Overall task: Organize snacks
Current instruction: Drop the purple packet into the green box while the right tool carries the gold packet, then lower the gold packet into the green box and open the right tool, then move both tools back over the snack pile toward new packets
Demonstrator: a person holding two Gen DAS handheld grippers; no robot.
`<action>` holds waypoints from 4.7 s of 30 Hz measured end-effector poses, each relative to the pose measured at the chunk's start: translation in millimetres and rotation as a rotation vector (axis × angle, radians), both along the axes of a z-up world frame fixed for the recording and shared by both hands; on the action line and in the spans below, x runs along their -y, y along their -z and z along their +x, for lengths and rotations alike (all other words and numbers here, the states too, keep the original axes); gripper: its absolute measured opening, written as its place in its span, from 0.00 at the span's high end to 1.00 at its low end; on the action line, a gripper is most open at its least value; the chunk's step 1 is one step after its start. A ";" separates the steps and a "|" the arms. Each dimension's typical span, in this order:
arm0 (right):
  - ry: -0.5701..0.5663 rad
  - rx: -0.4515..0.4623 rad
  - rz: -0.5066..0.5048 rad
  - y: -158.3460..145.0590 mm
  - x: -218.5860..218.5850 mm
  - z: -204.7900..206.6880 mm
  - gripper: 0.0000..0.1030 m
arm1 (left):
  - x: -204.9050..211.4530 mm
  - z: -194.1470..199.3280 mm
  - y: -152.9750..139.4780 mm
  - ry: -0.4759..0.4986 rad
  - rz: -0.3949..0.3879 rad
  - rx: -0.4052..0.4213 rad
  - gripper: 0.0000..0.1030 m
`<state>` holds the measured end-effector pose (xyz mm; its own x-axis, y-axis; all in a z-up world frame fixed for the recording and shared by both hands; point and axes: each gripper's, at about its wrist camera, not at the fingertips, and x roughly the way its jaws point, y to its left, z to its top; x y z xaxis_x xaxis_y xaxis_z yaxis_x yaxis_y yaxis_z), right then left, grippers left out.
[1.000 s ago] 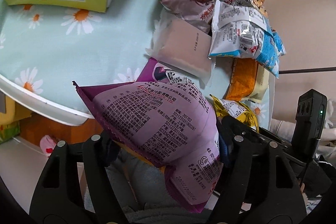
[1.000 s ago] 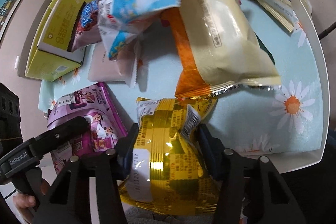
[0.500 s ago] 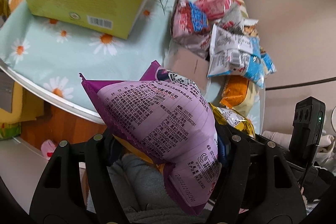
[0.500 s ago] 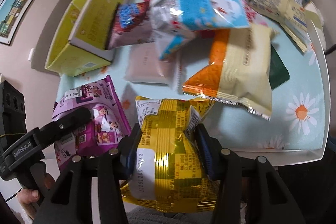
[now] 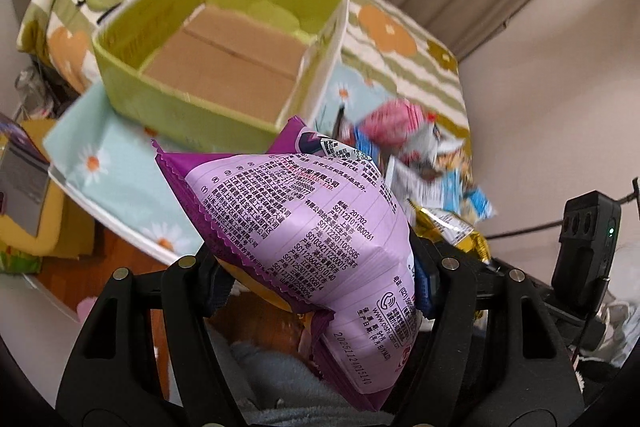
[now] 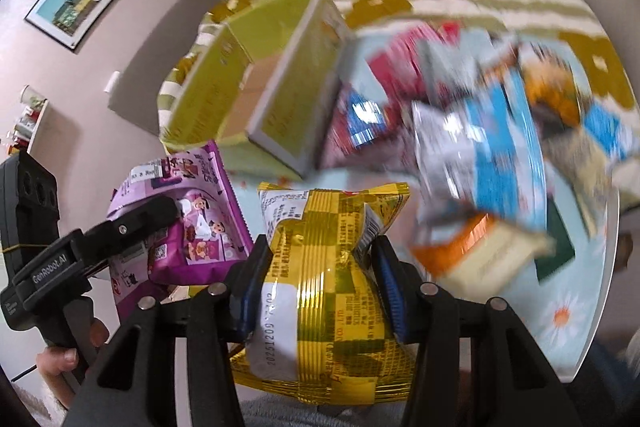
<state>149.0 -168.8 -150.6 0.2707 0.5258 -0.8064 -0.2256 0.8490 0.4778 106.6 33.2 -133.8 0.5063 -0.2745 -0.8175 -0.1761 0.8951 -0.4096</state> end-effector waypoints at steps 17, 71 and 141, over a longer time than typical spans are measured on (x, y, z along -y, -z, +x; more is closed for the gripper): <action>-0.002 0.205 -0.111 -70.9 -67.9 112.7 0.55 | -108.9 179.5 -29.5 0.104 0.038 0.074 0.36; 0.036 0.140 -0.209 1.8 -173.1 264.7 0.00 | -179.9 307.4 27.3 0.205 0.319 -0.025 0.01; 0.464 -0.049 -0.137 16.9 165.4 -84.7 0.00 | 234.3 71.0 67.2 0.972 0.737 0.203 0.01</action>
